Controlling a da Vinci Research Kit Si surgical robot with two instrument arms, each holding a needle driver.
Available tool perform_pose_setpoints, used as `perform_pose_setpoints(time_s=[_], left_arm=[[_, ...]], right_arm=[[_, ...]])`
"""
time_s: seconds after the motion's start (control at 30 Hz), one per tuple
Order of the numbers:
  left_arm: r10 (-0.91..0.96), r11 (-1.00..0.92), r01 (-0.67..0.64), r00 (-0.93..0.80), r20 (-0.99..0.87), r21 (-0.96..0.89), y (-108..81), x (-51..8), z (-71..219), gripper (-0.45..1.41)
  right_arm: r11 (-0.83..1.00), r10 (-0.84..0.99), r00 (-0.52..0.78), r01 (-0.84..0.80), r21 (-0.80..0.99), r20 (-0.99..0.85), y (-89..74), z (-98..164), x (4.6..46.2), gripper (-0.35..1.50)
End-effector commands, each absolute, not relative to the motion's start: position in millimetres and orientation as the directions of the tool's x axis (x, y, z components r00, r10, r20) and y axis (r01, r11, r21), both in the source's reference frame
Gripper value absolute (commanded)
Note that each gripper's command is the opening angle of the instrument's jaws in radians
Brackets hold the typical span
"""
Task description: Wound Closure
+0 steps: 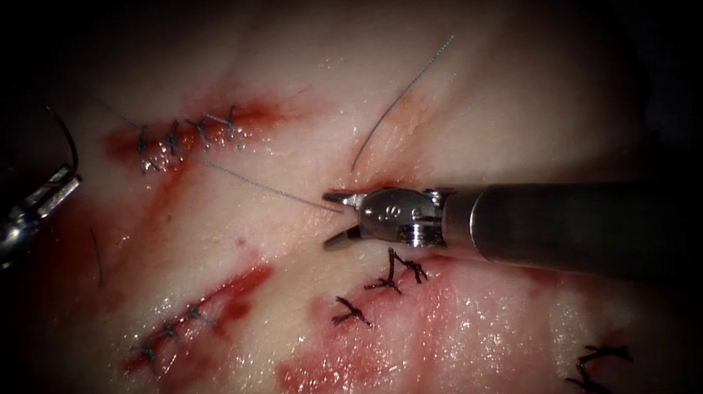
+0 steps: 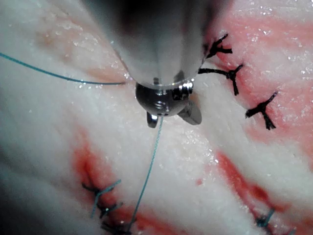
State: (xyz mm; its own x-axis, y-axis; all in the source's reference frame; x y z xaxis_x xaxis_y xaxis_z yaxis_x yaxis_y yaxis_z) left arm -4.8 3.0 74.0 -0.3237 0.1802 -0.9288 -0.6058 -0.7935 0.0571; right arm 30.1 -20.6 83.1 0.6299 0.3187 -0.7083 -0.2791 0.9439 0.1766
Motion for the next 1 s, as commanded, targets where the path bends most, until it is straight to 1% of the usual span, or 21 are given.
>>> perform_pose_setpoints(time_s=[0.03, 0.07, 0.13, 0.17, 0.2, 0.23, 0.53, 0.77, 1.0], left_arm=[[0.176, -0.794, -0.605, -0.320, -0.931, 0.057, 3.4, -5.3, 74.6, -0.45], [0.175, -0.795, -0.603, -0.319, -0.932, 0.057, 3.4, -5.3, 74.6, -0.45], [0.173, -0.798, -0.600, -0.319, -0.932, 0.058, 3.2, -5.4, 74.5, -0.45], [0.173, -0.797, -0.601, -0.319, -0.932, 0.058, 3.2, -5.5, 74.5, -0.45], [0.172, -0.798, -0.600, -0.318, -0.932, 0.058, 3.1, -5.5, 74.5, -0.45], [0.170, -0.801, -0.596, -0.318, -0.933, 0.058, 3.0, -5.6, 74.4, -0.45], [0.160, -0.818, -0.573, -0.323, -0.933, 0.058, 2.6, -7.0, 74.6, -0.45], [0.154, -0.832, -0.552, -0.330, -0.931, 0.058, 2.3, -7.5, 74.9, -0.45], [0.127, -0.866, -0.497, -0.320, -0.939, 0.052, 1.3, -8.5, 75.4, -0.45]], right_arm=[[0.942, 0.324, 0.632, -0.286, 0.176, -0.704, -20.1, 84.1, 31.2, 1.25], [0.940, 0.329, 0.636, -0.292, 0.177, -0.698, -20.1, 84.4, 31.3, 1.23], [0.939, 0.326, 0.654, -0.305, 0.157, -0.683, -20.3, 85.0, 31.8, 1.10], [0.941, 0.323, 0.663, -0.302, 0.154, -0.676, -20.5, 85.3, 32.0, 0.90], [0.939, 0.331, 0.668, -0.306, 0.160, -0.666, -20.8, 85.5, 32.0, 0.64], [0.937, 0.337, 0.682, -0.308, 0.163, -0.649, -21.3, 85.7, 32.1, -0.35], [0.938, 0.344, 0.695, -0.291, 0.190, -0.631, -22.8, 83.1, 31.8, -0.35], [0.934, 0.356, 0.674, -0.276, 0.227, -0.647, -24.6, 80.5, 32.6, -0.35], [0.938, 0.347, 0.665, -0.245, 0.245, -0.662, -25.6, 78.9, 33.4, -0.35]])
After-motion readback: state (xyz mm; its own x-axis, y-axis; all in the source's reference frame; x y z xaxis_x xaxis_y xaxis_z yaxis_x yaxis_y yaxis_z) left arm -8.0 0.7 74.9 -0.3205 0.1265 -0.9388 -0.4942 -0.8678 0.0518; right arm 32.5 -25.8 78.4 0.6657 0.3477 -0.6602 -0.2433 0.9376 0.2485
